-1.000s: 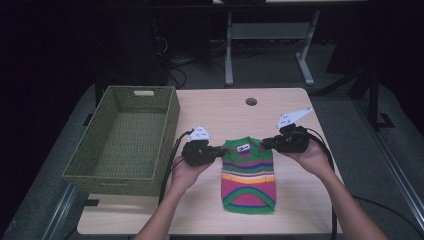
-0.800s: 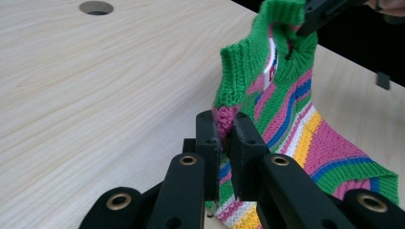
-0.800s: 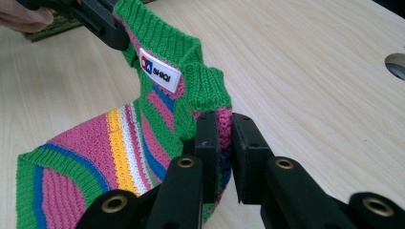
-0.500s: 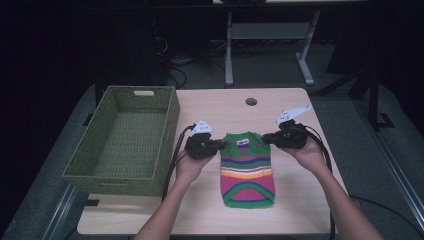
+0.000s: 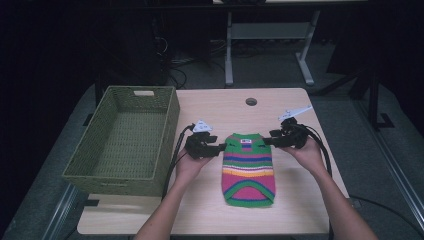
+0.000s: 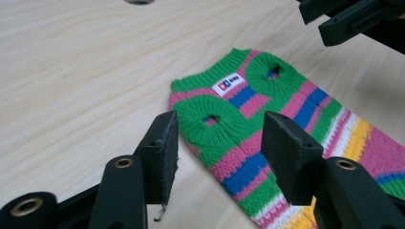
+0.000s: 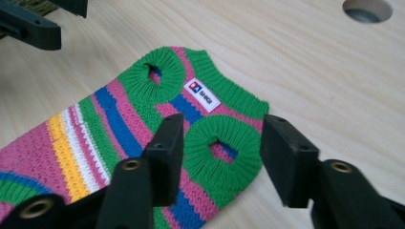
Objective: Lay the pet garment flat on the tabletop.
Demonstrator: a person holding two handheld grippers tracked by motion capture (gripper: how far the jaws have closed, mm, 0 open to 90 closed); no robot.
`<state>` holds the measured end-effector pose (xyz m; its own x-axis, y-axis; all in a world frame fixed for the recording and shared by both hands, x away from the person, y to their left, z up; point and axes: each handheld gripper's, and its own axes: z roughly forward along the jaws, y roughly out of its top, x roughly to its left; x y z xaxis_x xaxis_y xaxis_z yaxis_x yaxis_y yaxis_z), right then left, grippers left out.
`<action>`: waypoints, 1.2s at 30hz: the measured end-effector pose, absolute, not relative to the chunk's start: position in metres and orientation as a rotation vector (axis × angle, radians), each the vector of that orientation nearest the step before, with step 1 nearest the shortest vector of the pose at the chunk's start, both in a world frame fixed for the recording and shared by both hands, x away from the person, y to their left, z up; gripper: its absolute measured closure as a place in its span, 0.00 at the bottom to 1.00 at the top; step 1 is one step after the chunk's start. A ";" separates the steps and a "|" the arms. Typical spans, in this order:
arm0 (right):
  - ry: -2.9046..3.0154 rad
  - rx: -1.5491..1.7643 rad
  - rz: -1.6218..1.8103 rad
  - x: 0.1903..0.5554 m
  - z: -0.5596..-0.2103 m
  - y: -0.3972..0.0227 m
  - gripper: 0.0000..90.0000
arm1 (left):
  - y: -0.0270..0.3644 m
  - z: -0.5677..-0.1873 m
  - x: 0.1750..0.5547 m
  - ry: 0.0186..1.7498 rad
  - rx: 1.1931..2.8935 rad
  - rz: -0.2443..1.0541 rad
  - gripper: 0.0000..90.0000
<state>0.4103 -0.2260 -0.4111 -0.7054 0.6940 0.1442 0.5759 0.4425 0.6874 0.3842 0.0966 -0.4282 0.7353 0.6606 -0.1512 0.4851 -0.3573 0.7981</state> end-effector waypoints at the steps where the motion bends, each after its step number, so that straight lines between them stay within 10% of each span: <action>1: 2.535 1.135 1.119 0.409 -0.412 -0.227 0.54 | 0.097 -0.429 0.383 0.870 2.020 0.236 0.51; 36: 2.649 1.099 1.243 0.385 -0.424 -0.256 0.43 | 0.101 -0.432 0.362 0.855 1.955 0.112 0.30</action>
